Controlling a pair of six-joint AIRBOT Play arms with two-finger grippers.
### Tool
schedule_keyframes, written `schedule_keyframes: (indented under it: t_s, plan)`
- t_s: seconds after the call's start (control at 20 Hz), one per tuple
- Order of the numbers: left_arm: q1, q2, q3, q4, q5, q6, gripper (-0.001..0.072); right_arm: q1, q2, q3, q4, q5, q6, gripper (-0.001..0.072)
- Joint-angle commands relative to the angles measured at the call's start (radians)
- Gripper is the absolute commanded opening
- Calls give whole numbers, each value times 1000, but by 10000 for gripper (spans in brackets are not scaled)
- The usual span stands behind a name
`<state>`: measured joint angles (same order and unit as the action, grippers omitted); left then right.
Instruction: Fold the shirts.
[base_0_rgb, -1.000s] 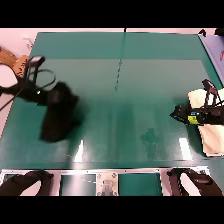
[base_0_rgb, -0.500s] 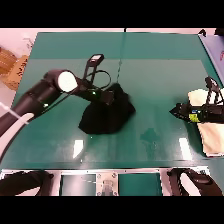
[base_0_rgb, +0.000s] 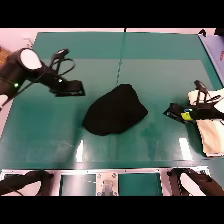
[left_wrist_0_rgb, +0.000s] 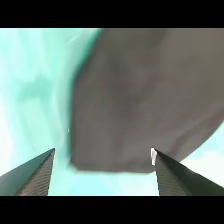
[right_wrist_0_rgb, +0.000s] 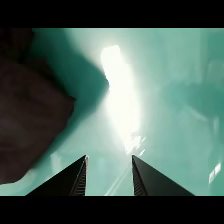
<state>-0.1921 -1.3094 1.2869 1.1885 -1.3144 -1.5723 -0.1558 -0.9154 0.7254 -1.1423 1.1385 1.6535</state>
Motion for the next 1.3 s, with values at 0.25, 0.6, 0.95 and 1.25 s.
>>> schedule_keyframes:
  t_s: [0.25,0.6,0.95,1.25]
  plan:
    - [68,-8,-464,-343,291,161,707,1,-352,7,349,-51,-346,329]
    - [60,-10,-594,-466,471,232,693,28,-480,7,443,-79,-449,329]
    - [-27,-114,-594,-671,510,377,454,48,-489,48,643,-82,-566,323]
    - [-17,-87,-404,-653,386,428,21,46,-489,97,645,13,-592,16]
